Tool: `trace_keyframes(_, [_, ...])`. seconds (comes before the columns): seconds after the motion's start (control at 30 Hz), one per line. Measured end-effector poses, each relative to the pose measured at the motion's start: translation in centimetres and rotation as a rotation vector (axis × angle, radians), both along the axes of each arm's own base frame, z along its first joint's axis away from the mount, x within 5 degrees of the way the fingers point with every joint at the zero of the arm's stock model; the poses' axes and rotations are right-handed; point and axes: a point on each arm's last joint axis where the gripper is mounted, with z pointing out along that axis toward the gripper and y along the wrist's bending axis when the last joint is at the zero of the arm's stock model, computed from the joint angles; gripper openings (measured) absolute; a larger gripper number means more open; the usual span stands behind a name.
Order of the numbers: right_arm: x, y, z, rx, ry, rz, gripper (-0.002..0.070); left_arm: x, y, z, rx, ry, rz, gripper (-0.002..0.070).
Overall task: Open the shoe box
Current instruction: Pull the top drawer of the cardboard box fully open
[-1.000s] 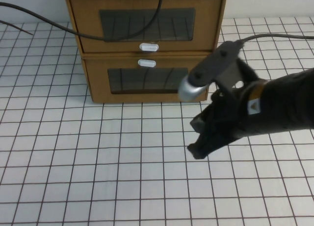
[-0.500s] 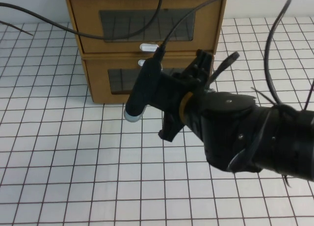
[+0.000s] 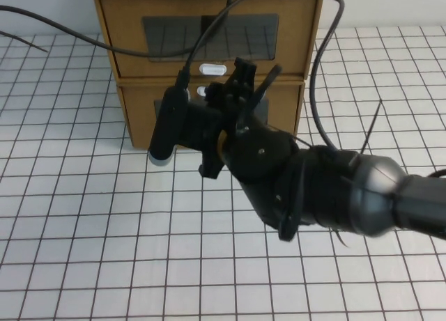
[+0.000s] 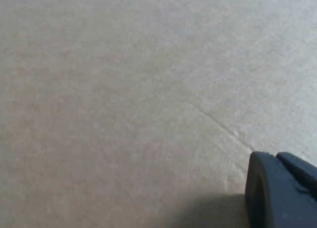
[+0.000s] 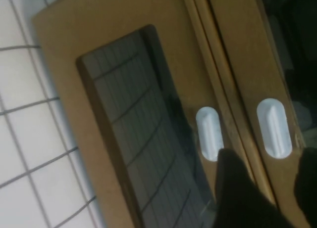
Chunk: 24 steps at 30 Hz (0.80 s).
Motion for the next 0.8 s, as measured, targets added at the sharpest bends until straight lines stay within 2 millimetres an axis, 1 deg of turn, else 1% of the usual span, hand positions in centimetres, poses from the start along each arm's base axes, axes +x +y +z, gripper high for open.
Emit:
trace_keyframes(0.2, [3.0,0.2,-1.1,-0.037,-0.016,-0.038,0.0246,0.0,0.0,0.0,-0.001,0.001,0.001,-0.0002])
trace_keyframes(0.33, [4.2,0.2,-1.8,-0.062,-0.022,-0.051,0.0246,0.0,0.0,0.0,-0.001,0.001,0.001,-0.0002])
trace_keyframes(0.5, [4.5,0.5,-1.7,-0.056,-0.028,-0.052,0.0246,0.0,0.0,0.0,-0.002,0.002,0.002,-0.0002])
trace_keyframes(0.8, [4.8,1.2,-0.7,-0.056,-0.055,-0.015,0.0246,0.0,0.0,0.0,-0.002,0.002,0.002,-0.0002])
